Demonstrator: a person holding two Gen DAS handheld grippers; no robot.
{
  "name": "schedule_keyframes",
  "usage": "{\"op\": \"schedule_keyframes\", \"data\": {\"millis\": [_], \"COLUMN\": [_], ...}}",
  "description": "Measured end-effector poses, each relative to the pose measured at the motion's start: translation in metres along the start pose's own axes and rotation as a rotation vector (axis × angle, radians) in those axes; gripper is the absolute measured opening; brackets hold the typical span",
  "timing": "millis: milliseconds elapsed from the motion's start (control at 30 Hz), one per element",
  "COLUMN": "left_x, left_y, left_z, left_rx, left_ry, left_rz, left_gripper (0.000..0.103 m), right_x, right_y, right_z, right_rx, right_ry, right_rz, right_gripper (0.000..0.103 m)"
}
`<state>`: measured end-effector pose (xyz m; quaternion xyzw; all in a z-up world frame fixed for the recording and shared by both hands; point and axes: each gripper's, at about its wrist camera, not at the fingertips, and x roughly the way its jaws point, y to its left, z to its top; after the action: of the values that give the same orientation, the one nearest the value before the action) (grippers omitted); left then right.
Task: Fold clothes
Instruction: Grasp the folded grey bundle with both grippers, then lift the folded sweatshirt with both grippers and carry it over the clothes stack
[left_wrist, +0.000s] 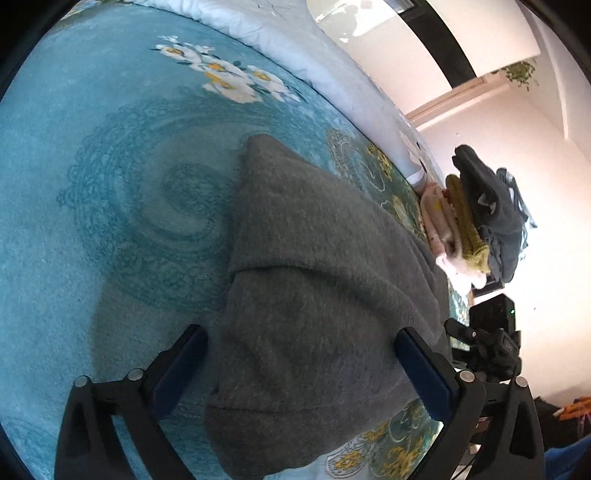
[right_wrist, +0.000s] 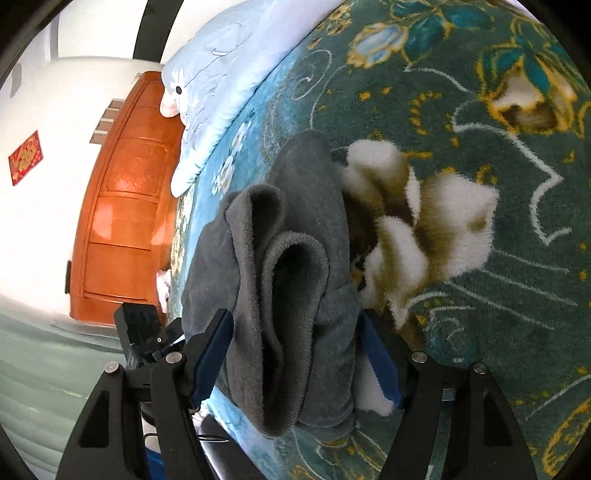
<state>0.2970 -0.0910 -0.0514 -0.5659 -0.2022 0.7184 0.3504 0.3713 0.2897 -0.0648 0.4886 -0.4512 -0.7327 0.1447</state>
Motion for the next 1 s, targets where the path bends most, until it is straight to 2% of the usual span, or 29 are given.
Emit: {"op": "schedule_keyframes", "data": {"millis": [200,267,300,333,400,467,633,800,1000], "left_x": [-0.009,-0.010,-0.012,-0.012,-0.013,-0.012,-0.016,-0.030,-0.035], "left_y": [0.019,0.019,0.019,0.016,0.013,0.008,-0.017,-0.047,-0.090], "left_z": [0.006,0.007,0.007,0.006,0.004,0.002,-0.002,-0.006,-0.010], "left_rx": [-0.133,-0.138,-0.128,-0.109,-0.078,-0.073,-0.025,0.041,0.105], "left_ry": [-0.054,-0.065,-0.067,-0.067,-0.061,-0.071,-0.105,-0.144,-0.173], "left_rz": [-0.086,-0.069,-0.047,-0.015,0.040,0.062,0.135,0.173,0.157], "left_gripper": [0.100,0.094,0.087,0.076,0.062,0.058,0.036,0.027,0.026], "right_x": [0.012,0.019,0.021,0.022,0.023,0.020,0.015,-0.003,-0.040], "right_y": [0.009,0.015,0.017,0.019,0.021,0.018,0.026,0.041,0.058], "right_z": [0.006,0.008,0.007,0.007,0.006,0.006,0.006,0.014,0.024], "right_rx": [-0.007,-0.026,-0.036,-0.044,-0.052,-0.045,-0.062,-0.112,-0.202], "right_ry": [-0.004,0.004,0.005,0.005,0.004,0.001,-0.012,-0.035,-0.067], "right_rz": [0.003,-0.008,-0.020,-0.032,-0.050,-0.057,-0.065,-0.044,-0.037], "right_gripper": [0.072,0.071,0.071,0.068,0.059,0.052,0.041,0.035,0.034]}}
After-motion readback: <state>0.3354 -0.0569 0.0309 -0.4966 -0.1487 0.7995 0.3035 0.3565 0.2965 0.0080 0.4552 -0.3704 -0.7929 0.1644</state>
